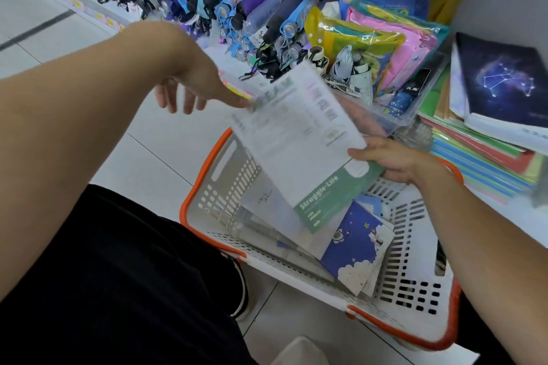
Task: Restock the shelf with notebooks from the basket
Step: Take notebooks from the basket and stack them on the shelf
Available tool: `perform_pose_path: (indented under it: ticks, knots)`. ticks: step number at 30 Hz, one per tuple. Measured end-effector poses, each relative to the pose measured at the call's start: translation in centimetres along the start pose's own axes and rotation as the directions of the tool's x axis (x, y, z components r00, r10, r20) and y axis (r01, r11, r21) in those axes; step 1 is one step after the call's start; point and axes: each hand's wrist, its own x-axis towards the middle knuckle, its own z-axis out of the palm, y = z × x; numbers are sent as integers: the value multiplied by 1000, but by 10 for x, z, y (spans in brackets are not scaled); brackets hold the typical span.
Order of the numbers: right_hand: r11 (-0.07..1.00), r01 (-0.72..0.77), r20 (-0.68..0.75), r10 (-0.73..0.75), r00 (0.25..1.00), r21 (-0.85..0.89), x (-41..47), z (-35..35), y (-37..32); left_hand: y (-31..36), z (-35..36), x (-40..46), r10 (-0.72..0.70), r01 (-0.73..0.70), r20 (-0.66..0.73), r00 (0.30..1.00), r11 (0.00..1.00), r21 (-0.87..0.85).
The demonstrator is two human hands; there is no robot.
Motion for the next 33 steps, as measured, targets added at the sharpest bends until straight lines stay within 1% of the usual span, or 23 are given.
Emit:
perform_pose_path:
  ticks: [1, 2, 3, 4, 5, 7, 8, 9, 11, 12, 13, 14, 15, 16, 17, 18, 19, 22, 25, 29, 31, 32, 33]
  knots:
    - [993, 36, -12, -35, 999, 110, -5, -1, -2, -6, -1, -1, -26, 27, 14, 1000, 999, -26]
    - [975, 84, -32, -79, 996, 206, -8, 2, -7, -11, -2, 0, -15, 18, 28, 999, 996, -84]
    - [951, 136, -61, -124, 990, 279, -7, 8, -12, -14, -2, 1, 46, -39, 41, 998, 984, -175]
    - [924, 186, -90, -165, 982, 334, -5, 17, -19, -15, -1, 3, 153, -135, 39, 987, 948, -287]
    - [901, 231, -111, -204, 973, 367, -1, 29, -27, -14, 1, 3, 271, -240, 21, 962, 885, -398]
    - [866, 288, -100, -272, 957, 408, 8, 55, -40, -6, 5, -4, 447, -402, -49, 893, 744, -534]
    - [854, 293, -68, -293, 954, 431, 13, 69, -43, -2, 6, -8, 482, -455, -108, 870, 696, -555]
    - [844, 287, -29, -308, 951, 453, 19, 80, -44, 2, 6, -9, 482, -491, -180, 857, 661, -567]
    - [851, 234, 44, -287, 957, 470, 30, 98, -36, 6, 2, -5, 397, -504, -314, 863, 613, -608]
    - [885, 189, 71, -241, 968, 426, 35, 104, -28, 7, 0, -3, 345, -491, -350, 871, 619, -613]
    - [943, 137, 78, -169, 983, 304, 41, 106, -16, 7, -2, -3, 306, -475, -368, 878, 657, -585]
    - [994, 75, 61, -80, 995, 79, 46, 105, -1, 6, -3, -2, 279, -453, -376, 883, 713, -535]
    - [975, -14, 10, 17, 1000, -223, 49, 100, 17, 6, -4, -1, 254, -428, -386, 887, 768, -476]
    - [842, -119, -71, 96, 993, -526, 52, 91, 38, 5, -4, 0, 220, -396, -406, 887, 816, -421]
    - [650, -214, -169, 132, 977, -729, 52, 83, 60, 4, -5, 1, 183, -360, -431, 884, 853, -377]
    - [512, -289, -255, 137, 957, -809, 49, 77, 79, 1, -5, 2, 154, -330, -452, 879, 879, -343]
    - [458, -336, -311, 132, 941, -823, 44, 74, 95, -3, -5, 4, 137, -309, -459, 878, 895, -323]
    - [404, -390, -392, 81, 916, -828, 39, 74, 126, -15, -5, 8, 124, -267, -410, 903, 912, -312]
    - [356, -445, -465, 32, 885, -822, 44, 79, 130, -19, -3, 11, 117, -246, -412, 904, 929, -277]
    - [306, -543, -538, 109, 836, -782, 50, 73, 125, -14, -4, 15, 122, -260, -440, 890, 927, -269]
    - [329, -534, -514, 155, 844, -778, 51, 65, 127, -13, -4, 17, 122, -265, -449, 885, 925, -271]
    - [385, -488, -462, 164, 872, -783, 51, 61, 127, -13, -5, 18, 121, -263, -455, 882, 929, -262]
    - [492, -420, -390, 168, 905, -762, 49, 58, 124, -13, -5, 19, 121, -257, -457, 881, 935, -247]
